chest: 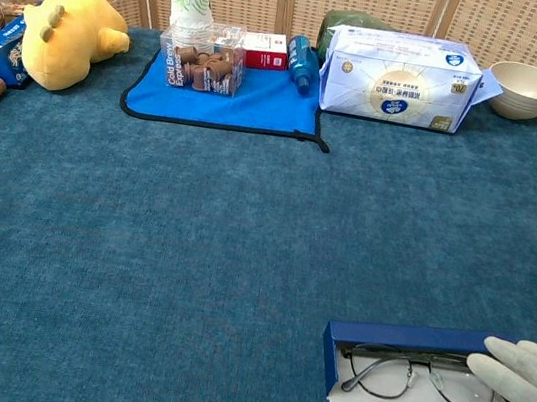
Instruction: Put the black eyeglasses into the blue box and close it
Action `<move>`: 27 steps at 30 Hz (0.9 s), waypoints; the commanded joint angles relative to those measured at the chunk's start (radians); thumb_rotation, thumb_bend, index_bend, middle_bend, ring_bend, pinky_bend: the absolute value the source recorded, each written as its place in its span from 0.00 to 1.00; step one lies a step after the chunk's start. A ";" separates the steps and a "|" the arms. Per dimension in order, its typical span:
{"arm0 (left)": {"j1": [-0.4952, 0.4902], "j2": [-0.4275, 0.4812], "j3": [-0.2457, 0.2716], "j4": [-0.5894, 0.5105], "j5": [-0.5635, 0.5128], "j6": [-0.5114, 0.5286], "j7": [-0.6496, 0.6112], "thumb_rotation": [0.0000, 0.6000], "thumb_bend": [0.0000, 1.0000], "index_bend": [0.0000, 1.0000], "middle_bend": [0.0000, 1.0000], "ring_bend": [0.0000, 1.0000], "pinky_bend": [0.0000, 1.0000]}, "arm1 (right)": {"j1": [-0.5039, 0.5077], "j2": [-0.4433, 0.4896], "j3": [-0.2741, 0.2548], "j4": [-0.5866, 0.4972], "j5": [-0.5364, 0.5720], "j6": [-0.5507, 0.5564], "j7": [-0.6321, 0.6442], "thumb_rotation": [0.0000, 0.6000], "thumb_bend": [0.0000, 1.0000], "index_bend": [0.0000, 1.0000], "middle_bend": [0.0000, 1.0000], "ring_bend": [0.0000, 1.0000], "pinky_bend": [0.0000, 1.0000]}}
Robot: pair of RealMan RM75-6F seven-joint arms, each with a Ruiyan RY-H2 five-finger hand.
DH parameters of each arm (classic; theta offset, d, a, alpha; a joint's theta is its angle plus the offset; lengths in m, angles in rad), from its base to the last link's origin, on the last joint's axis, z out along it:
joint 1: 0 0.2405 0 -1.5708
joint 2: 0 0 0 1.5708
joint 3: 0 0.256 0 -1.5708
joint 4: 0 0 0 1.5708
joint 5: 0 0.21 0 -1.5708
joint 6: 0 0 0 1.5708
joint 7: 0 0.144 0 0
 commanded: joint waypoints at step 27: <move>0.014 -0.013 -0.004 0.022 -0.007 0.017 -0.017 0.89 0.32 0.04 0.00 0.00 0.00 | 0.026 -0.006 -0.004 -0.037 -0.006 0.026 0.030 0.94 0.10 0.00 0.05 0.02 0.15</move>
